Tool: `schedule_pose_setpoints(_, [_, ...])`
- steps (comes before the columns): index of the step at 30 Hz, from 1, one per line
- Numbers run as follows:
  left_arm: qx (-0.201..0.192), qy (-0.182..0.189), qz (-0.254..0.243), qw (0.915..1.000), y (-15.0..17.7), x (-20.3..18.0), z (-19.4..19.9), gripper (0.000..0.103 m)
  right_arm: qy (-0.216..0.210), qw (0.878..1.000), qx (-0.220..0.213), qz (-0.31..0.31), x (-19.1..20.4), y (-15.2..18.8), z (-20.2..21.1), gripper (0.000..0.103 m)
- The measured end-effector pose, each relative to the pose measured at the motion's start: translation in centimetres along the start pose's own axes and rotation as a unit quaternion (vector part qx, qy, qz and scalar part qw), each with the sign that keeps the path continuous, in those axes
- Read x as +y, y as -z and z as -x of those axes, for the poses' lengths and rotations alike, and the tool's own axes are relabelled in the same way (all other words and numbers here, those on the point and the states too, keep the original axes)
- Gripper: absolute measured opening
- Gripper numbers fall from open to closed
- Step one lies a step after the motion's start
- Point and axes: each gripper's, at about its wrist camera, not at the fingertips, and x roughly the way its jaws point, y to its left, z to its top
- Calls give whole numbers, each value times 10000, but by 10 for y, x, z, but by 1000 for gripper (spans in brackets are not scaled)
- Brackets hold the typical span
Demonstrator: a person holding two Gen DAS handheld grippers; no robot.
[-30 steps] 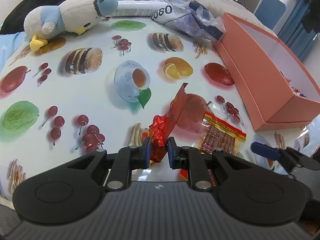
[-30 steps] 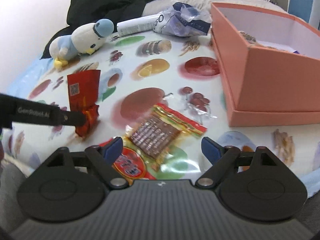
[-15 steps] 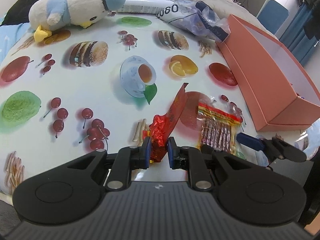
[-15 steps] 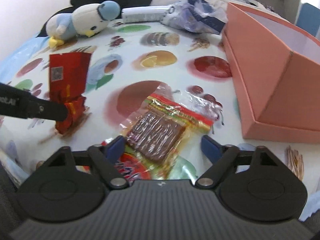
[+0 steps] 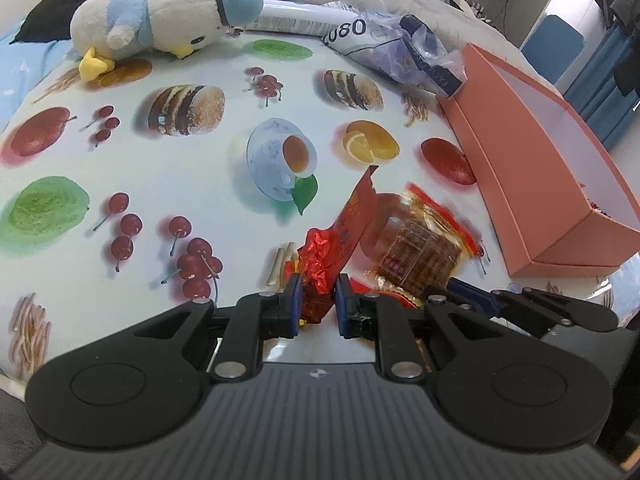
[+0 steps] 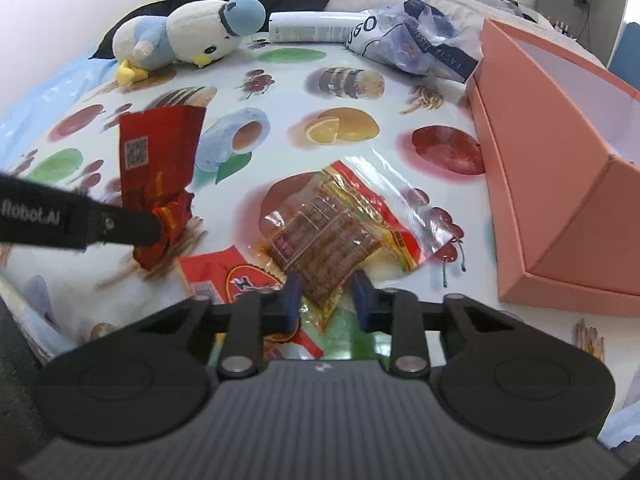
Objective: Organize snacks
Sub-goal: 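Carry the red candy wrapper and brown-strip packet over the pink box with both tools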
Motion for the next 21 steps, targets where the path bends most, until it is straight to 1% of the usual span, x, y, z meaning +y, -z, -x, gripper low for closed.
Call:
schedule_pose_setpoints(2, [-23, 24, 29, 10000, 0, -1, 2, 20, -54, 9999, -66, -58, -1, 0, 6, 6])
schedule_pose_setpoints(7, [-64, 83, 111, 9999, -2, -4, 10, 20, -188, 9992, 48, -359, -12, -1, 16, 4])
schedule_pose_setpoints(11, [-128, 129, 111, 9998, -7, -9, 22, 20, -307, 9975, -12, -633, -22, -4, 33, 4])
schedule_pose_setpoints(18, [-215, 185, -156, 9995, -14, -36, 46, 20, -325, 9955, -246, -860, -40, -12, 71, 4])
schedule_pose_setpoints(21, [-273, 242, -252, 9990, -17, -52, 56, 20, -374, 9930, -278, -1084, -50, -17, 85, 4])
